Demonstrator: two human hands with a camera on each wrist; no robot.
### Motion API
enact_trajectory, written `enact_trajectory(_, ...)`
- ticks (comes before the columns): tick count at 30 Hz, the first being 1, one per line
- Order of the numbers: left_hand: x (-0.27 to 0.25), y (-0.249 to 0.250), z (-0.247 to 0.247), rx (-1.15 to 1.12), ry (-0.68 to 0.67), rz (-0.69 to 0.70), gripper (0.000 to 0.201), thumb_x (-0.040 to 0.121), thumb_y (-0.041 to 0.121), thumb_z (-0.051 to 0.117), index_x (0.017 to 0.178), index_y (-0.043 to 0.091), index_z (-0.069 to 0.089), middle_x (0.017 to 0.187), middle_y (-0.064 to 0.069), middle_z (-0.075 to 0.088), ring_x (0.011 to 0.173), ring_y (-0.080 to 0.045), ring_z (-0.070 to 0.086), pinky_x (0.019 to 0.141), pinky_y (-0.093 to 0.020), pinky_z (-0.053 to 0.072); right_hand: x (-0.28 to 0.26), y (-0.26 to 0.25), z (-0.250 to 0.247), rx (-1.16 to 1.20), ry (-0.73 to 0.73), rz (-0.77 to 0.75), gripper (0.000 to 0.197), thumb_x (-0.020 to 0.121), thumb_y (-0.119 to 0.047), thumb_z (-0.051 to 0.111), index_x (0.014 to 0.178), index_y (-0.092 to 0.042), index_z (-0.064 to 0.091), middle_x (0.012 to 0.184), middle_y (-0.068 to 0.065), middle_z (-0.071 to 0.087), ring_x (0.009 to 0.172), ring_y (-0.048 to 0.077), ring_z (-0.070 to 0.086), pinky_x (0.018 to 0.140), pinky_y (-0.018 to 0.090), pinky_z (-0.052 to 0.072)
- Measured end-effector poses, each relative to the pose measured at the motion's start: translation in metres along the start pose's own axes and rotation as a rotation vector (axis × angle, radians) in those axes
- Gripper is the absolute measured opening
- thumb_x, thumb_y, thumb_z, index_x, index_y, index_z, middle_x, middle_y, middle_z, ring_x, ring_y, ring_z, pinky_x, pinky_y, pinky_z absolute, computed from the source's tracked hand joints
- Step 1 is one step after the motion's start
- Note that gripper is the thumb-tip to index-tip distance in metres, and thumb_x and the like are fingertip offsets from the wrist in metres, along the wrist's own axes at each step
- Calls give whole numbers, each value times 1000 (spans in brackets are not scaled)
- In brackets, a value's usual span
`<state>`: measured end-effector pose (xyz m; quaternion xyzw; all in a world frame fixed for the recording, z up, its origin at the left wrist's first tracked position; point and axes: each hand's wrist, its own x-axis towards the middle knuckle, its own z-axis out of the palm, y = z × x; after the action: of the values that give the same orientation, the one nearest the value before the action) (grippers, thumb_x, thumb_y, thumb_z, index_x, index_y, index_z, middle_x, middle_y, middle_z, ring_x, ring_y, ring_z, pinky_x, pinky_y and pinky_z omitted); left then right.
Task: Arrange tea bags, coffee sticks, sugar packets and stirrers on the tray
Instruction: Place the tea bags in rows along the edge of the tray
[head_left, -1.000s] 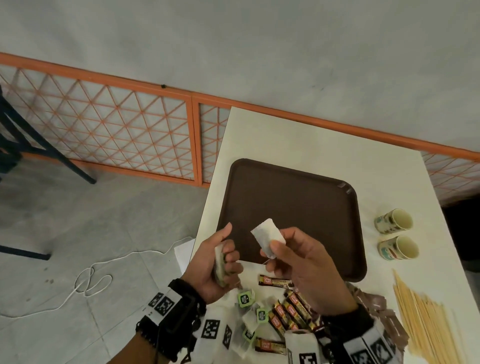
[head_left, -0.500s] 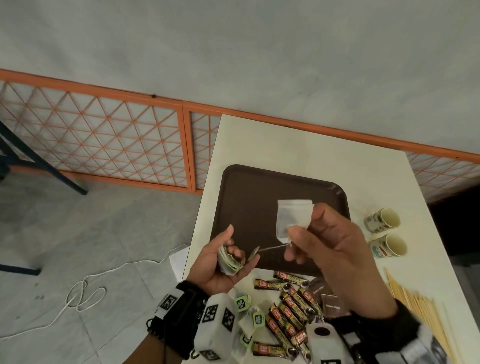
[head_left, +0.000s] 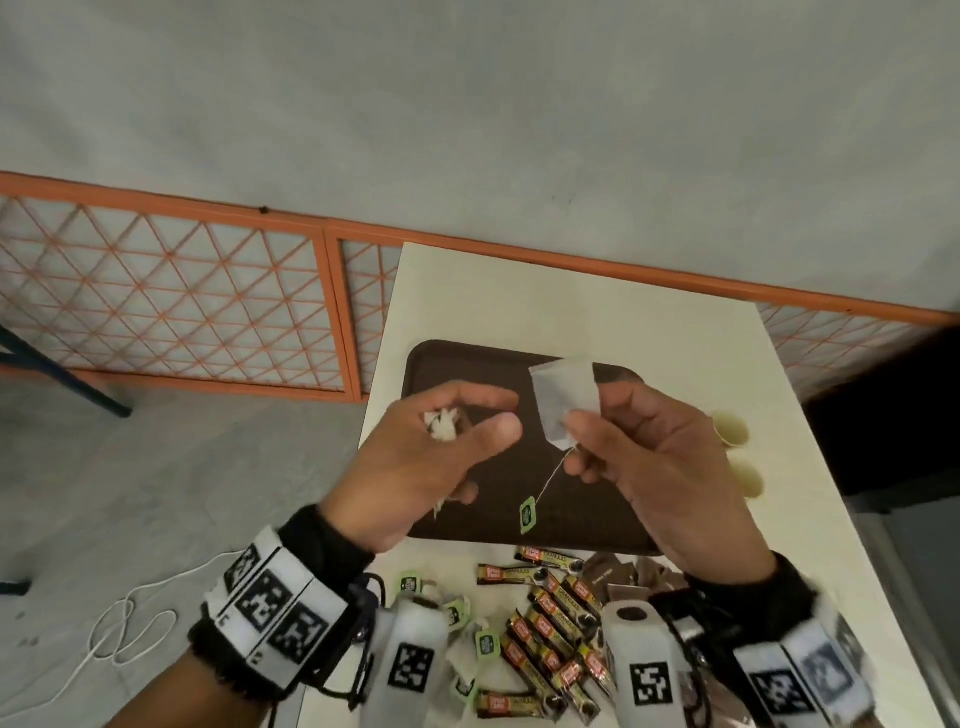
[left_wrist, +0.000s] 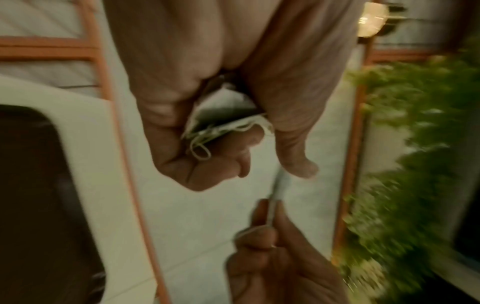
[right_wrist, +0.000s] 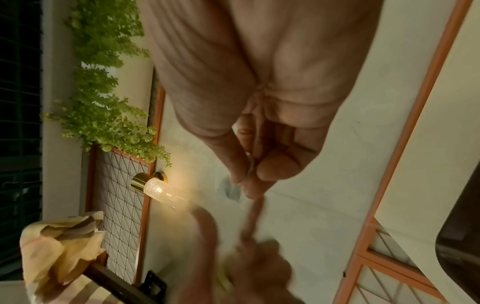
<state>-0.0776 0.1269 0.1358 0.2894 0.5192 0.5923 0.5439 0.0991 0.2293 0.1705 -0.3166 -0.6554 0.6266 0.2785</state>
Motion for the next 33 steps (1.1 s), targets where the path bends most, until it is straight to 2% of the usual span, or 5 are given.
enact_trajectory(5, 1, 33, 26, 276, -79, 210, 18, 85, 28, 70, 101, 18, 72, 76, -8, 62, 56, -35, 41, 54, -41, 40, -2, 6, -4, -32, -89, -2, 24, 84, -28, 74, 104, -18, 68, 84, 4, 70, 64, 16, 62, 58, 26, 51)
enact_trajectory(11, -13, 40, 18, 72, 21, 92, 14, 78, 18, 71, 91, 12, 75, 68, -11, 64, 47, -9, 49, 43, -21, 38, -2, 73, 27, -629, -304, -106, 38, 79, -37, 80, 115, -34, 69, 115, -11, 49, 84, -4, 56, 75, 9, 45)
enact_trajectory(20, -32, 38, -32, -301, 39, -19, 66, 43, 57, 92, 87, 10, 78, 79, -17, 73, 37, -3, 35, 40, -17, 37, -19, 113, 39, -526, -191, -195, 13, 92, -19, 65, 100, -26, 73, 91, -12, 61, 73, 8, 60, 66, 11, 43)
enact_trajectory(25, -52, 16, -45, -265, -56, -105, 48, 52, 35, 96, 75, 1, 70, 56, -6, 57, 32, -4, 33, 41, -17, 34, -16, 102, 23, -566, -36, -224, 23, 95, -13, 60, 108, -29, 69, 93, -18, 62, 76, 8, 61, 65, 16, 49)
enact_trajectory(33, -79, -3, -69, -254, -240, -263, 51, 72, 11, 85, 117, 1, 63, 58, -1, 42, 38, -7, 28, 43, -20, 35, 4, 68, -12, -520, -124, -4, 29, 93, -15, 62, 116, -31, 55, 80, -4, 70, 69, 11, 69, 67, 22, 56)
